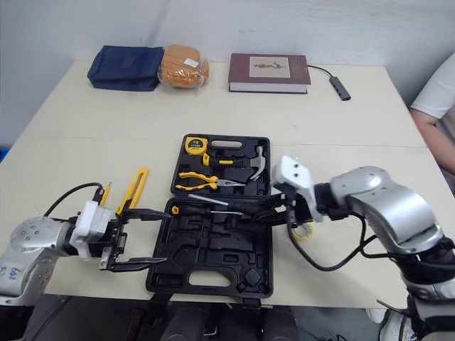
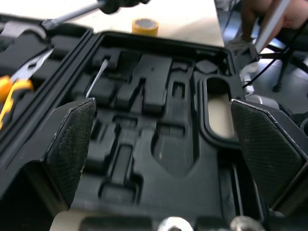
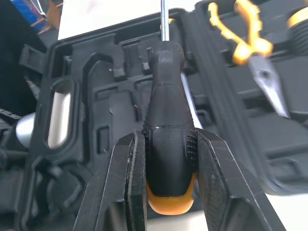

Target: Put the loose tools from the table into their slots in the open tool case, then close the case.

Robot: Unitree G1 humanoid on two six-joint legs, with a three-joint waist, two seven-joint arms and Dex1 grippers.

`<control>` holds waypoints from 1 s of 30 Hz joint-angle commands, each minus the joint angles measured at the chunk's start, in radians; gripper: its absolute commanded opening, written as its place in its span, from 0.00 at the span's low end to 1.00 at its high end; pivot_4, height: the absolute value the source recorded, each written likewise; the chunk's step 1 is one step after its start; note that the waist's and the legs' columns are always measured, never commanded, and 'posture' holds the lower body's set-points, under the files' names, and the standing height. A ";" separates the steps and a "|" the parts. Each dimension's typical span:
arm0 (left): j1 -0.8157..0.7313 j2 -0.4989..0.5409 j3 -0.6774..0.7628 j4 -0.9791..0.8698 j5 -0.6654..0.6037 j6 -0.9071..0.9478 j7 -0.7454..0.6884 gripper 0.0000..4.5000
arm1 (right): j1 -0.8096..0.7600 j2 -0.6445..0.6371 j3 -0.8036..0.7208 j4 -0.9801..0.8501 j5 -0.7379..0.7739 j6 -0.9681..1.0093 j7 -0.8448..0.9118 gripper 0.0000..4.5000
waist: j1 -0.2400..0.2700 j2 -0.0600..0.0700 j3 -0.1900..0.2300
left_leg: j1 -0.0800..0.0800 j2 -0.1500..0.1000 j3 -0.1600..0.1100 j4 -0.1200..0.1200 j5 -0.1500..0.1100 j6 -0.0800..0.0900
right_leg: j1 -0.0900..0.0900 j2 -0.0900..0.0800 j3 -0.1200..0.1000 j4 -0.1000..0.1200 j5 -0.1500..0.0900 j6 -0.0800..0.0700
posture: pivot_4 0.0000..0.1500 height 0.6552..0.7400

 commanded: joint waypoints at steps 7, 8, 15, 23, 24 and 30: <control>0.071 0.024 0.084 0.013 0.019 -0.035 0.018 1.00 | -0.163 0.032 0.224 -0.038 -0.125 0.050 -0.020 0.22 | -0.007 -0.001 0.000 | -0.003 0.000 0.005 0.000 0.000 0.000 | -0.009 0.000 0.004 0.007 0.000 0.000 | 1.00 1.00; 0.074 0.024 0.087 0.012 0.018 -0.031 0.023 1.00 | -0.179 0.044 0.243 -0.032 -0.140 0.057 -0.029 0.22 | -0.009 -0.001 0.000 | -0.003 0.000 0.007 0.000 0.000 0.000 | -0.010 0.000 0.006 0.008 0.000 0.000 | 1.00 1.00; 0.070 0.020 0.079 0.008 0.022 -0.026 0.032 1.00 | -0.229 0.101 0.321 0.017 -0.215 0.089 -0.062 0.22 | -0.028 -0.003 -0.001 | -0.003 0.000 0.011 0.000 0.001 0.001 | -0.013 0.000 0.010 0.011 0.001 0.000 | 1.00 1.00; 0.068 0.017 0.069 -0.003 0.021 -0.018 0.037 1.00 | -0.236 0.074 0.356 0.011 -0.250 0.120 -0.048 0.22 | -0.030 -0.003 -0.001 | -0.002 0.001 0.012 0.000 0.001 0.000 | -0.013 0.000 0.012 0.011 0.001 0.000 | 1.00 1.00; 0.068 0.018 0.068 -0.003 0.021 -0.018 0.037 1.00 | -0.235 0.064 0.360 0.005 -0.248 0.122 -0.037 0.22 | -0.030 -0.003 -0.001 | -0.002 0.001 0.013 0.001 0.001 0.000 | -0.013 0.000 0.012 0.011 0.001 0.000 | 1.00 1.00; 0.060 0.016 0.059 0.002 0.025 -0.019 0.035 1.00 | -0.227 0.072 0.360 -0.002 -0.242 0.141 -0.044 0.22 | -0.030 -0.003 -0.001 | -0.001 0.002 0.013 0.000 0.000 0.000 | -0.013 0.000 0.013 0.011 0.001 -0.001 | 1.00 1.00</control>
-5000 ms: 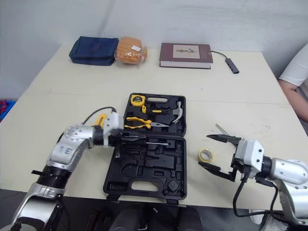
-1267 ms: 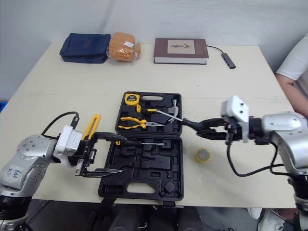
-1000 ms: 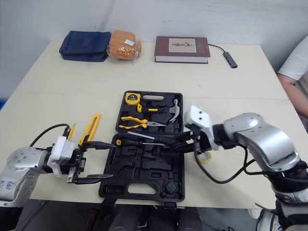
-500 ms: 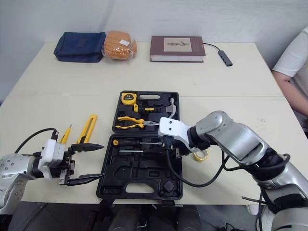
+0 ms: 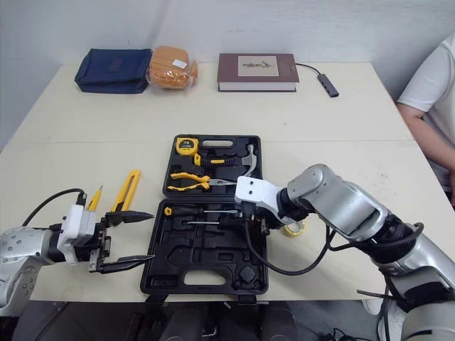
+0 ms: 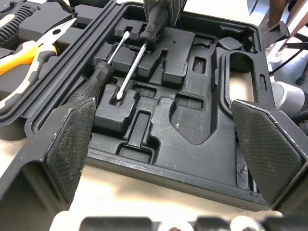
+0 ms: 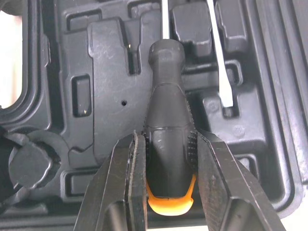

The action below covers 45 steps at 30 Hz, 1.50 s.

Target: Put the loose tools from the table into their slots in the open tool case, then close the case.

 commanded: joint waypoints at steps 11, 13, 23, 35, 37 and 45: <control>-0.011 0.003 -0.014 -0.016 0.002 -0.007 0.002 1.00 | -0.008 0.031 0.014 -0.015 -0.023 -0.008 -0.009 0.22 | -0.002 0.000 0.000 | 0.000 0.001 0.001 0.000 0.000 0.000 | 0.000 0.000 0.000 0.000 0.000 -0.001 | 1.00 1.00; -0.010 0.003 -0.014 -0.016 0.002 -0.006 0.003 1.00 | -0.010 0.032 0.020 -0.009 -0.033 -0.016 -0.005 0.22 | -0.001 0.000 0.000 | 0.000 0.001 0.001 0.000 0.000 0.000 | 0.000 0.000 0.000 0.000 0.000 -0.001 | 1.00 1.00; 0.003 -0.005 -0.017 -0.013 0.008 -0.019 0.009 1.00 | -0.003 -0.004 -0.006 -0.039 -0.012 -0.009 0.041 0.97 | -0.007 0.000 0.000 | 0.000 0.001 0.001 0.000 0.000 0.000 | 0.000 0.000 0.000 0.000 0.001 -0.002 | 1.00 1.00; -0.017 -0.031 -0.035 -0.001 0.016 -0.030 0.022 1.00 | 0.022 -0.095 -0.154 -0.009 0.040 -0.153 0.166 0.97 | -0.010 -0.001 0.000 | 0.000 0.002 0.002 -0.001 0.000 -0.001 | 0.000 0.001 0.000 -0.003 0.002 -0.002 | 1.00 1.00; -0.014 -0.032 -0.036 0.001 0.016 -0.032 0.022 1.00 | 0.055 -0.091 -0.166 -0.008 0.028 -0.190 0.158 0.97 | -0.010 -0.001 0.000 | 0.000 0.002 0.002 -0.002 0.000 -0.001 | 0.000 0.001 0.000 -0.003 0.002 -0.002 | 1.00 1.00; -0.015 -0.031 -0.039 0.000 0.013 -0.027 0.020 1.00 | 0.159 -0.009 -0.289 -0.015 0.057 -0.380 0.124 0.97 | -0.017 -0.001 0.000 | 0.001 0.002 0.003 0.000 0.000 0.000 | 0.000 0.001 0.000 -0.003 0.002 -0.002 | 1.00 1.00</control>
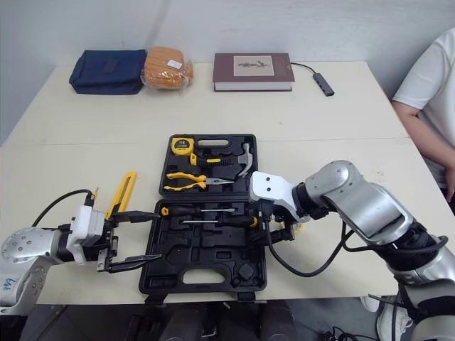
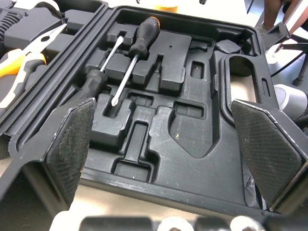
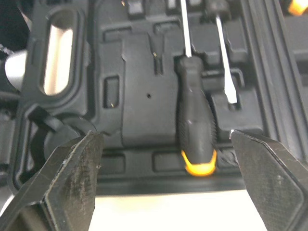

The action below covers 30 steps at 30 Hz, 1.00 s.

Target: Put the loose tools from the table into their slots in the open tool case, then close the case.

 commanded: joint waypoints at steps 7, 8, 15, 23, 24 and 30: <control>-0.030 -0.004 -0.007 0.001 -0.010 0.006 0.003 1.00 | 0.141 0.216 -0.201 0.018 0.110 -0.296 -0.038 0.92 | -0.003 -0.003 -0.001 | 0.001 0.000 0.000 -0.001 0.001 -0.001 | 0.001 0.001 0.000 0.002 0.000 0.000 | 1.00 1.00; -0.032 -0.004 -0.006 0.002 -0.011 0.007 0.002 1.00 | 0.145 0.231 -0.205 0.021 0.112 -0.299 -0.045 0.85 | -0.003 -0.003 -0.001 | 0.001 0.000 0.000 0.000 0.001 0.000 | 0.001 0.001 0.000 0.003 0.000 0.000 | 1.00 1.00; -0.049 -0.004 -0.014 0.007 -0.012 0.020 0.000 1.00 | 0.190 0.351 -0.120 0.161 -0.044 -0.539 -0.090 0.13 | -0.005 -0.003 -0.001 | 0.002 0.000 0.001 0.000 0.001 0.000 | 0.000 0.001 0.000 0.004 0.000 0.000 | 1.00 1.00; -0.053 -0.001 -0.017 0.010 -0.011 0.021 -0.001 1.00 | 0.206 0.377 -0.057 0.259 -0.142 -0.666 -0.082 0.01 | -0.005 -0.003 -0.001 | 0.002 0.000 0.001 0.000 0.001 0.000 | 0.000 0.001 0.000 0.005 0.000 0.000 | 1.00 1.00; -0.053 -0.002 -0.018 0.009 -0.012 0.023 0.000 1.00 | 0.207 0.381 -0.051 0.274 -0.158 -0.677 -0.088 0.01 | -0.005 -0.003 -0.001 | 0.002 0.000 0.001 0.000 0.001 0.000 | 0.000 0.001 0.000 0.005 0.000 0.000 | 1.00 1.00; -0.055 -0.002 -0.020 0.009 -0.013 0.026 0.002 1.00 | 0.207 0.393 -0.042 0.376 -0.224 -0.750 -0.110 0.01 | -0.005 -0.003 -0.001 | 0.003 0.000 0.002 0.000 0.001 -0.001 | 0.000 0.001 0.000 0.006 0.000 0.000 | 1.00 1.00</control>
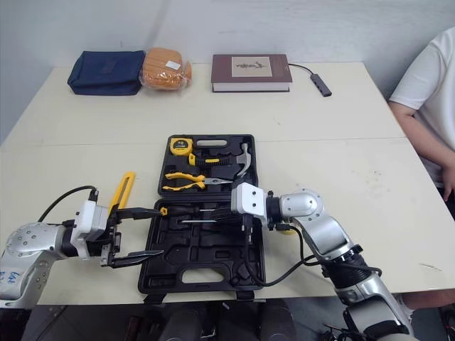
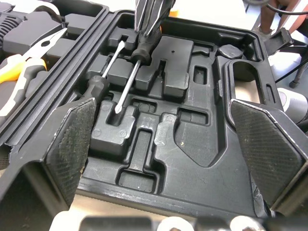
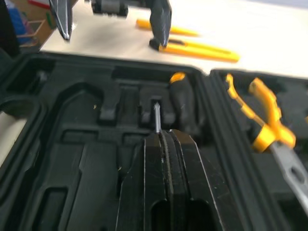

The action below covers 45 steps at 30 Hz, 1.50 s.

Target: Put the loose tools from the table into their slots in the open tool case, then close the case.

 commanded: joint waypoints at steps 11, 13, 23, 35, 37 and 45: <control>-0.005 0.002 0.007 -0.008 0.001 -0.005 0.005 1.00 | 0.033 -0.012 0.044 0.152 -0.116 -0.168 0.026 0.01 | 0.000 0.000 0.000 | 0.001 0.000 0.000 0.000 0.000 0.000 | 0.001 0.000 0.001 0.000 0.000 0.000 | 1.00 1.00; -0.004 0.001 0.008 -0.008 0.000 -0.004 0.007 1.00 | 0.030 -0.016 0.054 0.179 -0.137 -0.197 0.028 0.01 | 0.000 -0.001 0.000 | 0.001 0.000 0.000 0.000 0.000 0.000 | 0.001 0.000 0.001 0.000 0.000 0.000 | 1.00 1.00; -0.004 0.001 0.010 -0.008 -0.001 -0.004 0.015 1.00 | 0.025 -0.017 0.112 0.253 -0.206 -0.235 0.029 0.01 | -0.002 -0.002 -0.002 | 0.004 0.000 0.000 0.000 0.000 -0.001 | 0.002 -0.001 0.002 0.001 0.000 0.000 | 1.00 1.00; -0.022 0.000 0.002 0.007 0.005 -0.003 0.016 1.00 | 0.006 -0.014 0.140 0.317 -0.294 -0.309 0.004 0.01 | 0.002 -0.015 -0.015 | 0.005 0.001 -0.001 -0.001 0.000 -0.002 | 0.004 -0.001 0.002 0.001 -0.001 -0.001 | 1.00 1.00; -0.024 -0.001 0.002 0.009 0.006 -0.002 0.017 1.00 | -0.001 0.001 0.112 0.311 -0.270 -0.310 -0.014 0.01 | 0.001 -0.015 -0.015 | 0.005 0.001 -0.001 -0.001 -0.001 -0.002 | 0.004 -0.001 0.002 0.000 -0.001 -0.001 | 1.00 1.00; -0.026 -0.003 0.001 0.010 0.007 -0.001 0.020 1.00 | -0.031 0.081 -0.046 0.203 -0.043 -0.261 -0.023 0.01 | -0.001 -0.011 -0.013 | 0.003 0.001 -0.001 -0.002 0.000 -0.002 | 0.002 -0.001 0.002 0.000 -0.001 -0.002 | 1.00 1.00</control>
